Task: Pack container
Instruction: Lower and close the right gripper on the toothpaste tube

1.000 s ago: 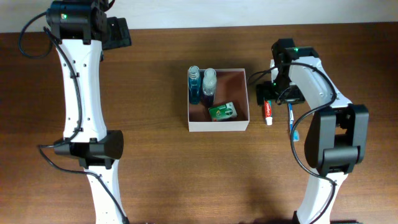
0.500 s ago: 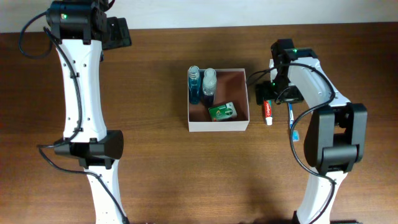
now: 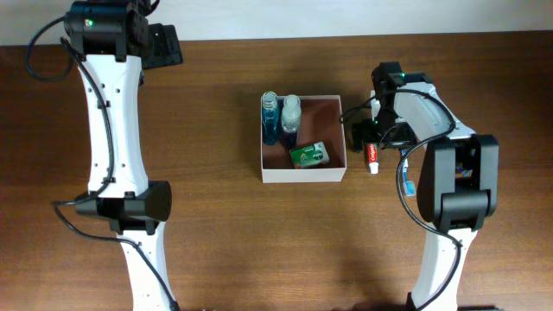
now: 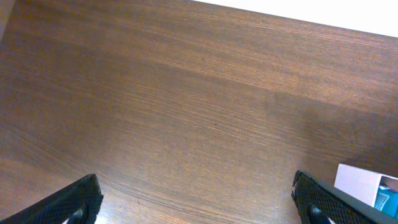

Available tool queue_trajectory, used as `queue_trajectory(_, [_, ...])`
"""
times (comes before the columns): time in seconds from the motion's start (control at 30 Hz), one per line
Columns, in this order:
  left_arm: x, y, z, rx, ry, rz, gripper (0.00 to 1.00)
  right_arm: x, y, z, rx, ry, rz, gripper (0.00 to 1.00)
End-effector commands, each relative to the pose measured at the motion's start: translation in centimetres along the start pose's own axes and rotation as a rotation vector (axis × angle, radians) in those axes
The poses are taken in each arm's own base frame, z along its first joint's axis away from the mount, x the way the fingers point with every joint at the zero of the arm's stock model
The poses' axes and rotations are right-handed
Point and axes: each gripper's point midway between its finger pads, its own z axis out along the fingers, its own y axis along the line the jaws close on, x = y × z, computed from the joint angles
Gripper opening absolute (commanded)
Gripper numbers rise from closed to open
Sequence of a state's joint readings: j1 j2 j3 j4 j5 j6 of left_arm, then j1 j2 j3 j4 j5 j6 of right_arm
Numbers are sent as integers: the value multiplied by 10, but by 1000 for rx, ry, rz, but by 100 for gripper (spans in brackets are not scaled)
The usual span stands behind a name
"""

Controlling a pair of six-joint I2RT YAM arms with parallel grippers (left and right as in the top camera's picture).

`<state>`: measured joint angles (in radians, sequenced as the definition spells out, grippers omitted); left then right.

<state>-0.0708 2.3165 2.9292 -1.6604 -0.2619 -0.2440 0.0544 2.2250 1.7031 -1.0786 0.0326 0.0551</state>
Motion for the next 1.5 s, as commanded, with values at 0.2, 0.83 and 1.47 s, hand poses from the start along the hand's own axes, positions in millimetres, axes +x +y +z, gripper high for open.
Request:
queue_trajectory(0.2, [-1, 4, -8, 2, -14, -12, 99, -1, 12, 5, -52, 1, -2, 97])
queue_trajectory(0.83, [-1, 4, -8, 2, -14, -12, 99, 7, 2, 21, 6, 14, -3, 93])
queue_trajectory(1.47, [-1, 3, -8, 2, -13, -12, 99, 9, 1, 15, 4, 31, 7, 18])
